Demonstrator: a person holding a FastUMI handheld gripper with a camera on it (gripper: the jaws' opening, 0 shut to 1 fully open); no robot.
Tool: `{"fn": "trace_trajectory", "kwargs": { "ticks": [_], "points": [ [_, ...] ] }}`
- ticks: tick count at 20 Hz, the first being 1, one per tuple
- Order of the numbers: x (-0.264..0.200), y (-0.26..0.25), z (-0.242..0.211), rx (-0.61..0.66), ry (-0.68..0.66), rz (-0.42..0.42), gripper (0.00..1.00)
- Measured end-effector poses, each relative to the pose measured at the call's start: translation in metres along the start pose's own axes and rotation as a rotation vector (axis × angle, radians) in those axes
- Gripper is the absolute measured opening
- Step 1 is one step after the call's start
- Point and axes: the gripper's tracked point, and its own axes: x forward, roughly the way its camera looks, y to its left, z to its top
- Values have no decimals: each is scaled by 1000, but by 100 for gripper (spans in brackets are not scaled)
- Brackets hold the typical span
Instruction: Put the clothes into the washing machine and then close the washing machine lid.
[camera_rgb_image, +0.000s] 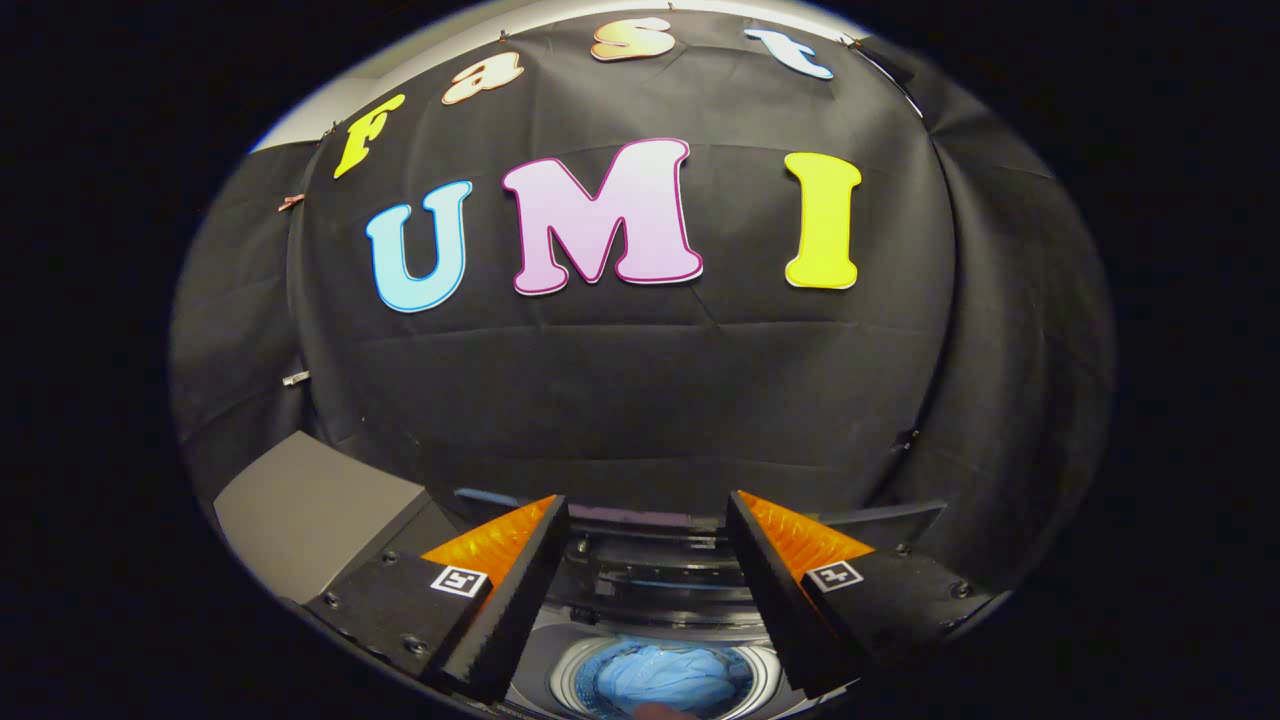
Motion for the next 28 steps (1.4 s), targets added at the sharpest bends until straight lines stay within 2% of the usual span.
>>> {"fn": "trace_trajectory", "kwargs": {
  "ticks": [5, 10, 12, 14, 24, 28],
  "points": [
    [25, -18, 5, -41, 2, -76, 100],
    [42, -33, -16, -53, 77, -100, 100],
    [44, -33, -15, 24, 80, -92, 100],
    [41, -31, -19, -10, 83, -90, 100],
    [6, -25, -28, -19, 69, -71, 100],
    [6, -25, -28, -26, 50, -70, 100]
  ]
}}
